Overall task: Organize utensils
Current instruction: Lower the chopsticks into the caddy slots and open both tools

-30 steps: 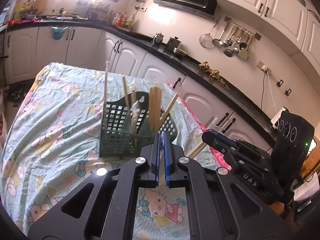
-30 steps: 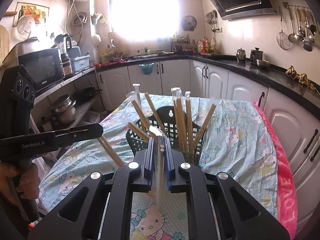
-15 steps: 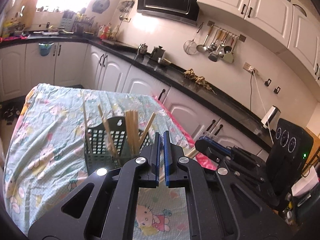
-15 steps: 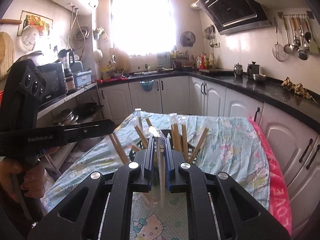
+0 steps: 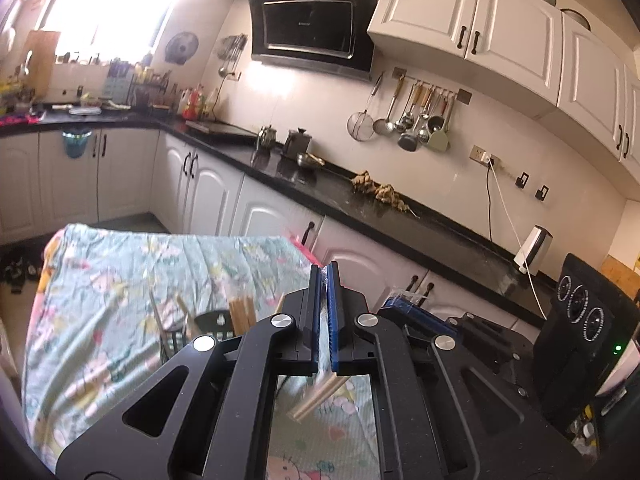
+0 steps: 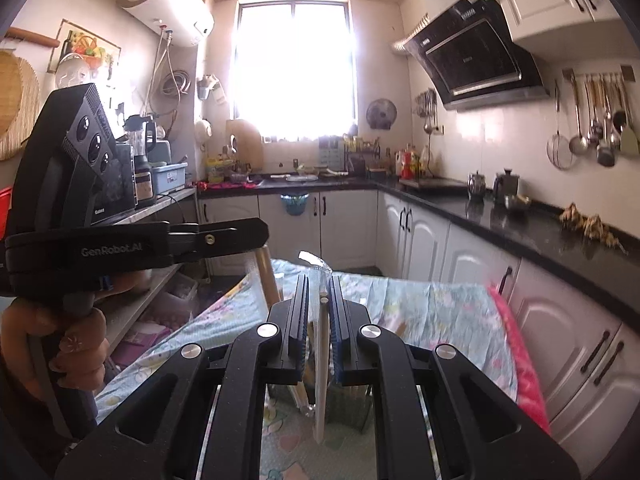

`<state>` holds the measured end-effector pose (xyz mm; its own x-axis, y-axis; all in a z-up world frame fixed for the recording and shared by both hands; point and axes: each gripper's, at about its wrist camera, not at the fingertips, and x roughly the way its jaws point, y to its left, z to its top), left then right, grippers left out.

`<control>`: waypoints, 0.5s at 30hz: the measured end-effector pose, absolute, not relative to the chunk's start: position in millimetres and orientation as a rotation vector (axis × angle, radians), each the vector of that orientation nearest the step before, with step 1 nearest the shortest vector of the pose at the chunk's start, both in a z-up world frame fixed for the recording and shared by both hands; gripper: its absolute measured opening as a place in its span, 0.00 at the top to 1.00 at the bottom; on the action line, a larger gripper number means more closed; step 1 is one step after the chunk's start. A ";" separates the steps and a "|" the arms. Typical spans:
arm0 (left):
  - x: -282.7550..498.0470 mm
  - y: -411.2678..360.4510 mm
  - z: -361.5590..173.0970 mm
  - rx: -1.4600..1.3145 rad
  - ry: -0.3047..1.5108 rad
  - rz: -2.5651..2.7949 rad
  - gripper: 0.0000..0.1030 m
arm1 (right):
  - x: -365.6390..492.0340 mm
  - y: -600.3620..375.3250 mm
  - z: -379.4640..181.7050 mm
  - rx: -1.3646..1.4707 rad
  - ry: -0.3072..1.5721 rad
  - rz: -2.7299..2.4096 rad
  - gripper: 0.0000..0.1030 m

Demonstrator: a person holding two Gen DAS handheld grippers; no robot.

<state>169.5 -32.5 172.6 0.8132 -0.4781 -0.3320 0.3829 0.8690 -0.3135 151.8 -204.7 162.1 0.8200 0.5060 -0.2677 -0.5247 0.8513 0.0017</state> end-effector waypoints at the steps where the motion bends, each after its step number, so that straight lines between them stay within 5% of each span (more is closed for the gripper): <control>1: 170.9 -32.8 175.0 -0.236 0.410 -0.463 0.99 | 153.5 -205.0 165.5 -0.076 0.256 0.548 0.90; 15: 211.8 -21.1 199.6 -0.228 0.356 -0.393 0.99 | 199.9 -192.6 196.4 -0.092 0.198 0.514 0.96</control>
